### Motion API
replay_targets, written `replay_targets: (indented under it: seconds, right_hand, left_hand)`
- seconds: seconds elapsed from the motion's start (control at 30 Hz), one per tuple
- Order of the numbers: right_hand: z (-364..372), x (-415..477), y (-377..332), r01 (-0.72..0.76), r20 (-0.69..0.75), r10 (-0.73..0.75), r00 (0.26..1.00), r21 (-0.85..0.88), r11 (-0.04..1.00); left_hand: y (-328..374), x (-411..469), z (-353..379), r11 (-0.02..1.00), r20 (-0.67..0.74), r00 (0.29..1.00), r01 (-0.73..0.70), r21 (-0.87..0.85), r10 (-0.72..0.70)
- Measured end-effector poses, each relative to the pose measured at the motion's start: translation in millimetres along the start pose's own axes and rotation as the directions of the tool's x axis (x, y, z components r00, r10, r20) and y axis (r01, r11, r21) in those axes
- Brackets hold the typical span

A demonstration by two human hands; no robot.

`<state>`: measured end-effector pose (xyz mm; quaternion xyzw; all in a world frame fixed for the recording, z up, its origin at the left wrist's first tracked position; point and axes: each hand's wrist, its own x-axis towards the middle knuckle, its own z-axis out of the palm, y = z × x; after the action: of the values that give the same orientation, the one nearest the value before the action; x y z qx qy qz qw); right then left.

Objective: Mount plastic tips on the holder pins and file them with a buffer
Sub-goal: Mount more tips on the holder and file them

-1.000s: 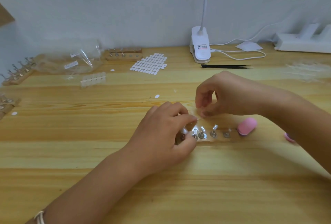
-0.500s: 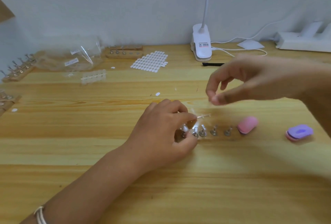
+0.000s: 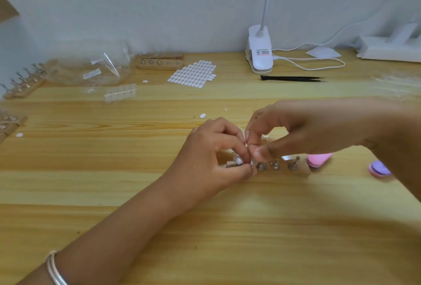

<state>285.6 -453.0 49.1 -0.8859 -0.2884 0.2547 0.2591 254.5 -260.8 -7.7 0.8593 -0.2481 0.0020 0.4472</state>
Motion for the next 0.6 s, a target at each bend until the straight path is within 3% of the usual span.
replay_targets:
  seconds: [0.2,0.6]
  right_hand:
    - [6,2,-9,-0.056,-0.008,0.056,0.998,0.006,0.998]
    - [11,-1,-21,-0.308,-0.178,0.3,0.937,-0.015,0.951]
  left_hand:
    - [0,0,1,1.0,0.002,1.0,0.008,-0.023,-0.008]
    - [-2,0,1,1.0,0.001,1.0,0.012,-0.025,-0.012]
